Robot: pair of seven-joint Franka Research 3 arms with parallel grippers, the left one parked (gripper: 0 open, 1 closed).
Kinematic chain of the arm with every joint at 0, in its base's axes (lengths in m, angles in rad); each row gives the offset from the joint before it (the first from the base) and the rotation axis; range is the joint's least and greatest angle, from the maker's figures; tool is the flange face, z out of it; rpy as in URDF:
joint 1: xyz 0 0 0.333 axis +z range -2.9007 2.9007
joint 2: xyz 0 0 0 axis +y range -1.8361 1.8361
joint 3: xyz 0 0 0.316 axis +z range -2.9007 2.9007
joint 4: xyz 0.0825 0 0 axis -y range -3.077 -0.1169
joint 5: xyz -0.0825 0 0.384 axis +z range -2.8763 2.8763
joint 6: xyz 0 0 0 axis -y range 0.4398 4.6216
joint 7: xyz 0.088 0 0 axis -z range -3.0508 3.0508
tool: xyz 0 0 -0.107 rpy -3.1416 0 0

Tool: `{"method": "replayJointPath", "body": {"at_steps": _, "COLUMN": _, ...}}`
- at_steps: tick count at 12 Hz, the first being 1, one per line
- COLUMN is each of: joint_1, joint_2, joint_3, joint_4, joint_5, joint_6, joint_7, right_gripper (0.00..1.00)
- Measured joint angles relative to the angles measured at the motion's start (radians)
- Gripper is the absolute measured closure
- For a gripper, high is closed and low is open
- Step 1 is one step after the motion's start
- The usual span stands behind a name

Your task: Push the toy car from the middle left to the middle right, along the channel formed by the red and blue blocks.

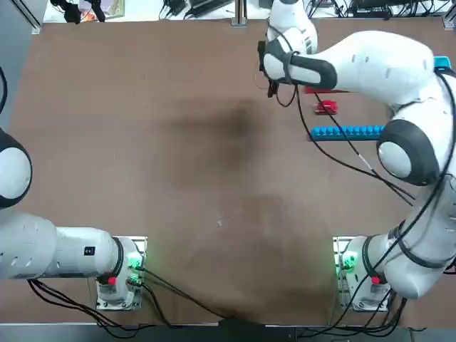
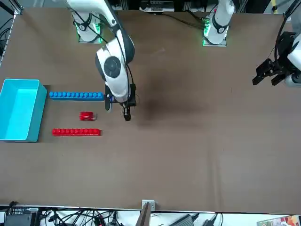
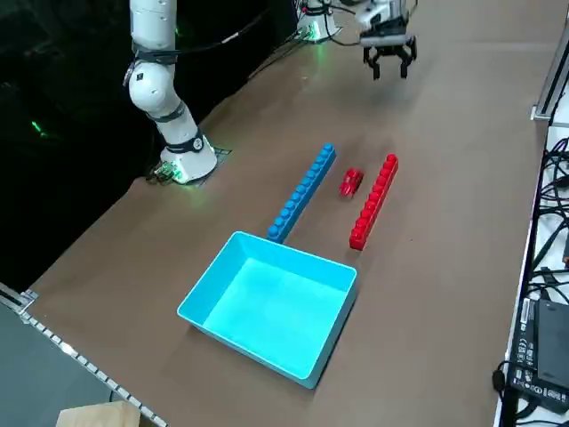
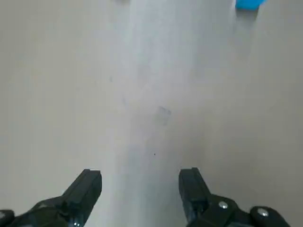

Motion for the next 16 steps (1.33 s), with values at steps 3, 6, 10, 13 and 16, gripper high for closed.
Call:
{"method": "replayJointPath", "body": {"at_steps": 3, "joint_1": -0.013, "joint_2": -0.087, "joint_3": -0.013, "joint_4": 0.003, "joint_5": -0.005, "joint_6": -0.099, "joint_7": -0.170, "right_gripper": 0.00}}
{"method": "replayJointPath", "body": {"at_steps": 6, "joint_1": -0.089, "joint_2": -0.194, "joint_3": -0.029, "joint_4": 0.005, "joint_5": -0.012, "joint_6": -0.212, "joint_7": -0.496, "right_gripper": 0.00}}
{"method": "replayJointPath", "body": {"at_steps": 10, "joint_1": -0.157, "joint_2": -0.277, "joint_3": -0.032, "joint_4": 0.004, "joint_5": -0.012, "joint_6": -0.289, "joint_7": -0.778, "right_gripper": 0.00}}
{"method": "replayJointPath", "body": {"at_steps": 13, "joint_1": -0.172, "joint_2": -0.313, "joint_3": -0.037, "joint_4": 0.004, "joint_5": -0.013, "joint_6": -0.297, "joint_7": -0.946, "right_gripper": 0.00}}
{"method": "replayJointPath", "body": {"at_steps": 16, "joint_1": -0.195, "joint_2": -0.352, "joint_3": -0.055, "joint_4": 0.004, "joint_5": -0.018, "joint_6": -0.343, "joint_7": -1.155, "right_gripper": 0.00}}
